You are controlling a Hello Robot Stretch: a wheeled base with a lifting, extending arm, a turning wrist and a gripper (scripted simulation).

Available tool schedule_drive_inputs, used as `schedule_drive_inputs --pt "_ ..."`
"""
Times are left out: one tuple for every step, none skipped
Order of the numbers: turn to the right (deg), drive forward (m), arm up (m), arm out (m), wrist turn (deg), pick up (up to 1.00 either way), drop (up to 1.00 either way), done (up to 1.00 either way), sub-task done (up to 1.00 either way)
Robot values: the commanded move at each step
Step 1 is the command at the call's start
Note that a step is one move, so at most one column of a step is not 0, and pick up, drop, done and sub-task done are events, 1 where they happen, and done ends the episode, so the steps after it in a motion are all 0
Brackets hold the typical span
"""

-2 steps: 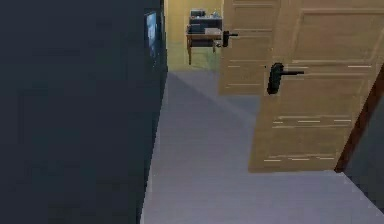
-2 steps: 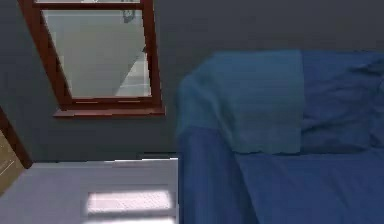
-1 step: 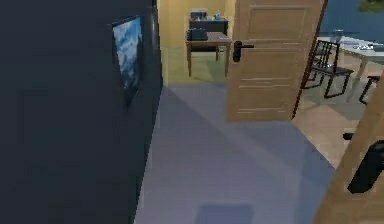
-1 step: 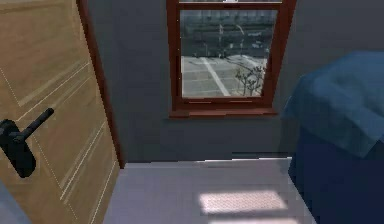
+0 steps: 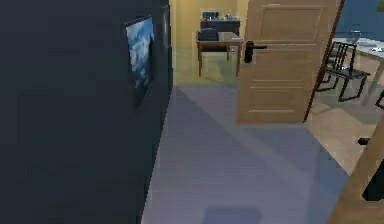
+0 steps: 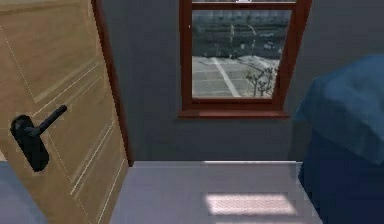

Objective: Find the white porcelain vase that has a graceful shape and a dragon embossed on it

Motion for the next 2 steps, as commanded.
schedule_drive_inputs --pt "0.0 1.00 0.00 0.00 0.0 0.00 0.00 0.00 0.00" --pt "0.0 1.00 0.00 0.00 0.0 0.00 0.00 0.00 0.00"
